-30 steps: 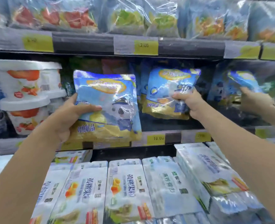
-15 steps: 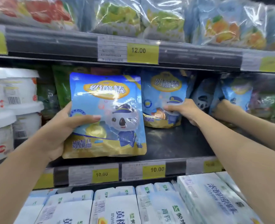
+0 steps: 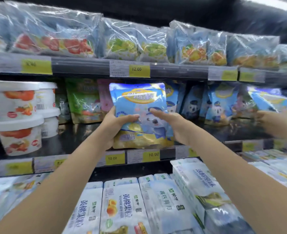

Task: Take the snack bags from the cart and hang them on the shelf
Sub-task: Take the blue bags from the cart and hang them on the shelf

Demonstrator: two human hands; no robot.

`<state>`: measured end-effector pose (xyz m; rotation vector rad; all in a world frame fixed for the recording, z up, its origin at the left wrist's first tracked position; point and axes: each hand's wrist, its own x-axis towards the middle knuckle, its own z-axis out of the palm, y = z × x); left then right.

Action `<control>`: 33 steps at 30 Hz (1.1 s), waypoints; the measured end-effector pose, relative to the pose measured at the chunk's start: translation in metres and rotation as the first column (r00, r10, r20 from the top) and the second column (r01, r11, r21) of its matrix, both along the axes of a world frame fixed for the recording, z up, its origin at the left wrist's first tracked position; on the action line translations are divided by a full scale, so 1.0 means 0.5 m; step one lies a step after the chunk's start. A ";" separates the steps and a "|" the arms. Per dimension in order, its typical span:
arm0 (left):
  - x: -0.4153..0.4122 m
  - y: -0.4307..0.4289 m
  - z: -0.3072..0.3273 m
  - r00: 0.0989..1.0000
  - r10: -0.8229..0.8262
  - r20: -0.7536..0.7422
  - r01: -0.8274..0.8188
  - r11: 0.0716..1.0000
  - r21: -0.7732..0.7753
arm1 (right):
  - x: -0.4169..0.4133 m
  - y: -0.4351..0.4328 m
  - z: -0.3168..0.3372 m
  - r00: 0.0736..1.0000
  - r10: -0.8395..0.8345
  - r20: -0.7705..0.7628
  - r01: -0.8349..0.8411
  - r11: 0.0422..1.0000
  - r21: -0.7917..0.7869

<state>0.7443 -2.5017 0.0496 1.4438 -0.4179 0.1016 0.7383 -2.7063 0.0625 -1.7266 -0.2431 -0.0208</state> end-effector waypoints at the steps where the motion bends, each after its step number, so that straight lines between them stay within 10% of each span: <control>1: 0.005 -0.016 0.003 1.000 -0.004 0.005 0.004 1.000 0.002 | -0.007 -0.008 0.002 0.999 0.012 0.035 -0.012 1.000 -0.001; 10: 0.087 -0.114 0.012 0.981 -0.084 0.176 0.004 0.912 0.409 | 0.041 -0.134 -0.008 0.987 -0.055 0.148 0.049 0.998 0.045; 33: 0.211 -0.199 0.003 0.948 0.170 0.270 -0.291 0.806 0.515 | 0.191 -0.176 -0.018 0.929 -0.356 0.097 0.354 0.935 0.039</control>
